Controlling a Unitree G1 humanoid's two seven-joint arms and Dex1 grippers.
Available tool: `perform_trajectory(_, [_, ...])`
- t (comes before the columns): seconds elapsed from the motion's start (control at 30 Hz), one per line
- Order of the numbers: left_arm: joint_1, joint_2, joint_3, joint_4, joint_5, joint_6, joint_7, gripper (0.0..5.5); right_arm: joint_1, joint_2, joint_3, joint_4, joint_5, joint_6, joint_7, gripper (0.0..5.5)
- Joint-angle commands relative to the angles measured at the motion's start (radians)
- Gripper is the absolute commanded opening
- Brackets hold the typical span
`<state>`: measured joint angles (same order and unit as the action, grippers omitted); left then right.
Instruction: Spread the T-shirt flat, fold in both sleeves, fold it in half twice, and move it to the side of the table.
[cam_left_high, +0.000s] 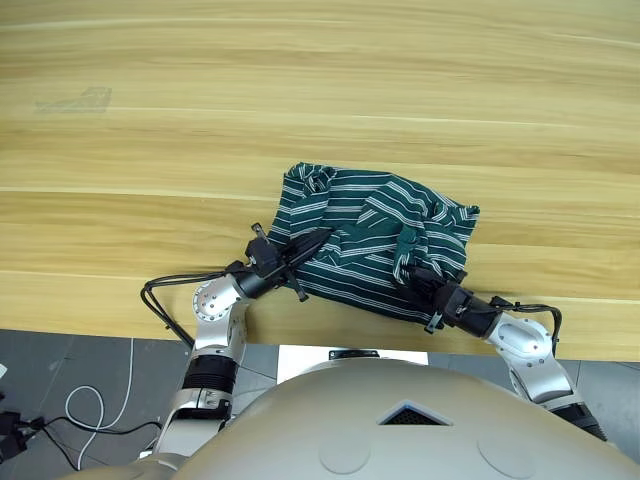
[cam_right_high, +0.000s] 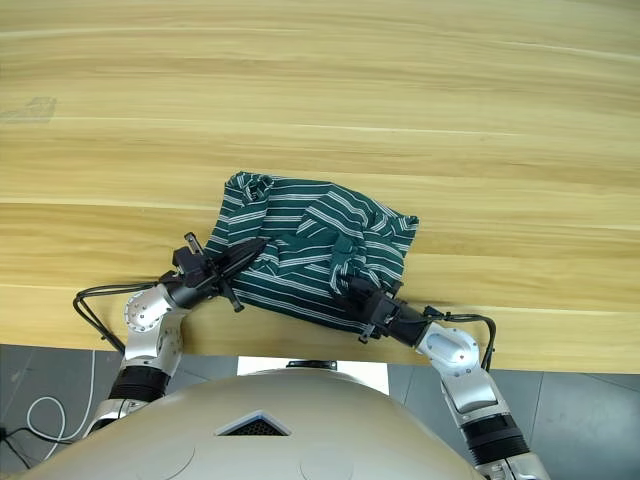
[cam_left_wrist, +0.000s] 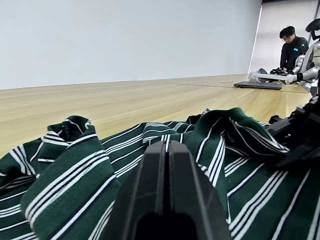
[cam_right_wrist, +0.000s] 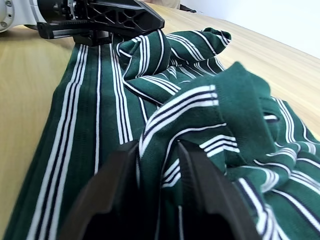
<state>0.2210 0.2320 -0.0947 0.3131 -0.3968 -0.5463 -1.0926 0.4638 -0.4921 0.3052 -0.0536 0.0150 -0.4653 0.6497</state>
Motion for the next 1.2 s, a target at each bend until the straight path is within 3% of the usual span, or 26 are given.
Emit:
perform_trajectory(0.03, [-0.012, -0.001, 0.002, 0.014, -0.001, 0.002, -0.001, 0.0, -0.004, -0.001, -0.004, 0.008, 0.0, 0.011, -0.004, 0.61])
perform_trajectory(0.13, [-0.01, -0.002, 0.003, 0.018, -0.002, 0.0, -0.001, 0.0, -0.002, 0.0, -0.004, 0.0, 0.019, 0.01, 0.003, 0.07])
perform_trajectory(0.37, [-0.019, -0.005, 0.01, 0.049, 0.0, -0.008, -0.001, 0.0, 0.024, -0.023, -0.028, -0.106, 0.147, -0.01, 0.052, 0.02])
perform_trajectory(0.6, [-0.063, 0.013, 0.089, 0.065, -0.025, -0.029, 0.027, 0.0, -0.159, -0.042, -0.269, -0.188, 0.403, 0.058, 0.024, 0.02])
perform_trajectory(0.77, [-0.145, 0.032, 0.133, 0.068, -0.011, -0.042, 0.055, 0.0, -0.332, -0.018, -0.237, -0.002, 0.221, 0.04, 0.022, 0.02])
perform_trajectory(0.97, [-0.303, 0.107, 0.186, 0.07, -0.003, -0.045, 0.082, 0.0, -0.405, -0.051, -0.285, 0.158, 0.167, -0.051, 0.051, 0.02])
perform_trajectory(1.07, [-0.236, 0.124, 0.172, -0.041, -0.055, -0.03, 0.031, 0.0, -0.284, -0.112, -0.205, 0.176, 0.135, -0.156, 0.182, 0.02])
perform_trajectory(1.2, [0.058, 0.16, 0.081, -0.306, -0.136, 0.043, -0.064, 0.0, -0.123, -0.139, -0.234, 0.016, 0.303, -0.168, 0.239, 0.02])
